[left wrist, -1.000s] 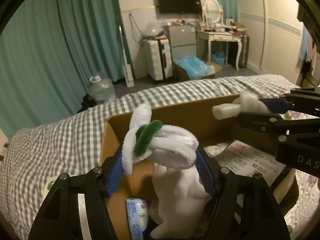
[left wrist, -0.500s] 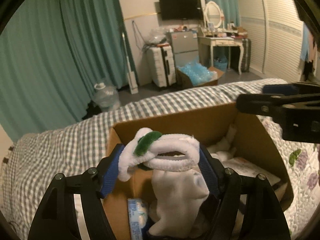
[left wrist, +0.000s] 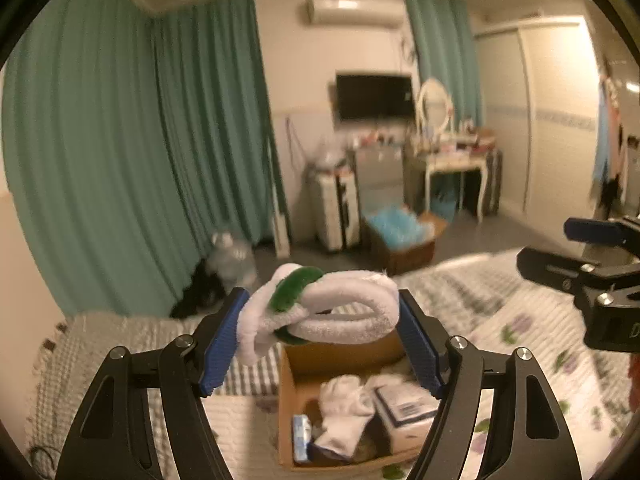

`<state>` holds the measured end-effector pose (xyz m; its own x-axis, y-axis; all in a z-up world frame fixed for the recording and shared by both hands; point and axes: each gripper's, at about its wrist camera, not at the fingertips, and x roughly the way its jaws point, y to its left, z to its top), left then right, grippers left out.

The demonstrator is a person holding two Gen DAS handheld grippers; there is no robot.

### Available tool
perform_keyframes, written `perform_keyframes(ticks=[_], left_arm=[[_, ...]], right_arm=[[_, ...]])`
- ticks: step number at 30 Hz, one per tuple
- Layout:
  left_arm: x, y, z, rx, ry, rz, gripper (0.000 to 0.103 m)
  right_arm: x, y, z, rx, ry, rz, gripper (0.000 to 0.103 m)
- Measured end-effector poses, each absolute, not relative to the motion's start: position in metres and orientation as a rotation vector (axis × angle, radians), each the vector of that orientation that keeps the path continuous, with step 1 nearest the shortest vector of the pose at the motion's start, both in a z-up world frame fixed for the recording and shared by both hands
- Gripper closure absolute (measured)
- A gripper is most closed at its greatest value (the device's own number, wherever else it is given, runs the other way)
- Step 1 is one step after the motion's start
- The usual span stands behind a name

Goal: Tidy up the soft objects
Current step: 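Pull both tools back from the box toward the quilt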

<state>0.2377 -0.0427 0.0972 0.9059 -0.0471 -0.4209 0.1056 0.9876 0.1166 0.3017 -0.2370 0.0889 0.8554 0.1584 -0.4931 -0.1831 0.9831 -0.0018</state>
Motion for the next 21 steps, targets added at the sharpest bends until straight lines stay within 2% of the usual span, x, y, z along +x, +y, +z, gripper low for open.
perform_keyframes(ticks=[2, 3, 4, 9, 13, 17, 21], left_arm=[[0.209, -0.040, 0.124, 0.130, 0.375, -0.091, 0.028], [0.197, -0.038, 0.135, 0.126, 0.350, -0.094, 0.016], [0.182, -0.037, 0.148, 0.122, 0.320, -0.099, 0.009], [0.102, -0.029, 0.200, 0.110, 0.159, -0.122, 0.008], [0.053, -0.017, 0.216, 0.115, 0.085, -0.129, 0.007], [0.029, -0.002, 0.209, 0.106, 0.067, -0.124, 0.007], [0.022, 0.010, 0.168, 0.108, 0.106, -0.064, 0.007]], right_arm=[[0.273, -0.235, 0.114, -0.053, 0.471, 0.181, 0.014], [0.254, -0.234, 0.129, -0.058, 0.441, 0.184, 0.014], [0.243, -0.234, 0.139, -0.065, 0.424, 0.183, 0.013], [0.169, -0.231, 0.187, -0.094, 0.298, 0.149, 0.007], [0.125, -0.229, 0.204, -0.073, 0.244, 0.157, 0.004], [0.095, -0.225, 0.195, -0.073, 0.214, 0.184, 0.004], [0.076, -0.222, 0.156, -0.071, 0.238, 0.222, 0.003]])
